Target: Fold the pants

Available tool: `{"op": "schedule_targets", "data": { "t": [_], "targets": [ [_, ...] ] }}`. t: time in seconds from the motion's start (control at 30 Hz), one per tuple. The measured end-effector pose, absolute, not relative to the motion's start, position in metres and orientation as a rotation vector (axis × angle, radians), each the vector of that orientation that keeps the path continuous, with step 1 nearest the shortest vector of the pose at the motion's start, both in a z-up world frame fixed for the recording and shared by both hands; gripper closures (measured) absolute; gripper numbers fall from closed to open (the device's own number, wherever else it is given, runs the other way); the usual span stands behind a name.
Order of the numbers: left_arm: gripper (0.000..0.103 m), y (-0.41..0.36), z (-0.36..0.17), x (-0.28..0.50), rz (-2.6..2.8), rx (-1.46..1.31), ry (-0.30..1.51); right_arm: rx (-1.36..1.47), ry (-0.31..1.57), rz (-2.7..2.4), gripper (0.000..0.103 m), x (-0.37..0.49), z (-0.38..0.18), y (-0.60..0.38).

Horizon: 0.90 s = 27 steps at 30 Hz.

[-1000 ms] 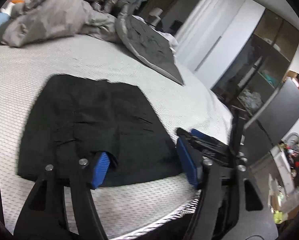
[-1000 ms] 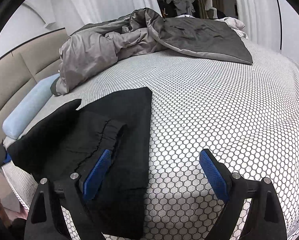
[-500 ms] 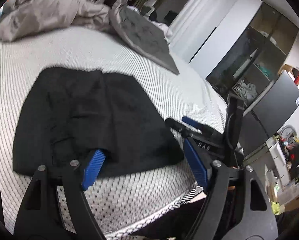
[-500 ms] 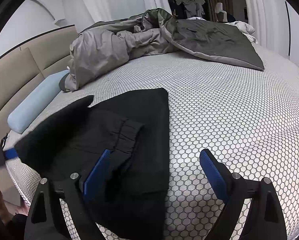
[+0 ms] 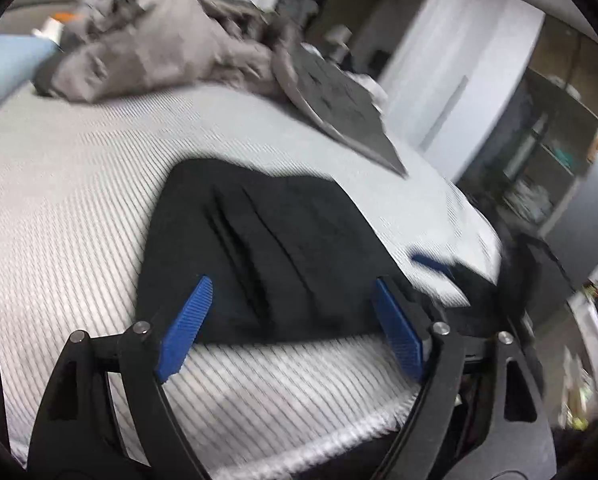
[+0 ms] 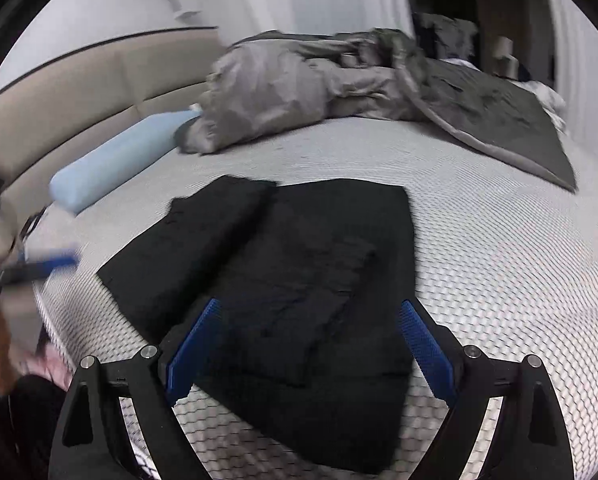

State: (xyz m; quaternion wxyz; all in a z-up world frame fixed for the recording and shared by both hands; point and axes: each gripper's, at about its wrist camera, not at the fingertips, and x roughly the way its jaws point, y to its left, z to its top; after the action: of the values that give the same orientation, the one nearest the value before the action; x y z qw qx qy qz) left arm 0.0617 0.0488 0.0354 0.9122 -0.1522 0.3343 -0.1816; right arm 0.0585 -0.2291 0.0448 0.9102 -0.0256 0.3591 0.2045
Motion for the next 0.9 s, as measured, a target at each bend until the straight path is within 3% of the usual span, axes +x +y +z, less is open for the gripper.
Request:
{"op": "schedule_targets", "data": {
  "t": [0.17,0.67,0.9],
  "targets": [
    [0.023,0.074,0.014,0.084,-0.250,-0.404,0.615,-0.151,0.728,0.519,0.011,0.048,0.038,-0.191],
    [0.023,0.090,-0.017,0.091,-0.180,-0.427,0.680,-0.404,0.660,0.520,0.011,0.037,0.025,-0.113],
    [0.023,0.096,-0.021,0.094,-0.147,-0.434,0.691,-0.135,0.613,0.338,0.011,0.052,0.052,-0.170]
  ]
}}
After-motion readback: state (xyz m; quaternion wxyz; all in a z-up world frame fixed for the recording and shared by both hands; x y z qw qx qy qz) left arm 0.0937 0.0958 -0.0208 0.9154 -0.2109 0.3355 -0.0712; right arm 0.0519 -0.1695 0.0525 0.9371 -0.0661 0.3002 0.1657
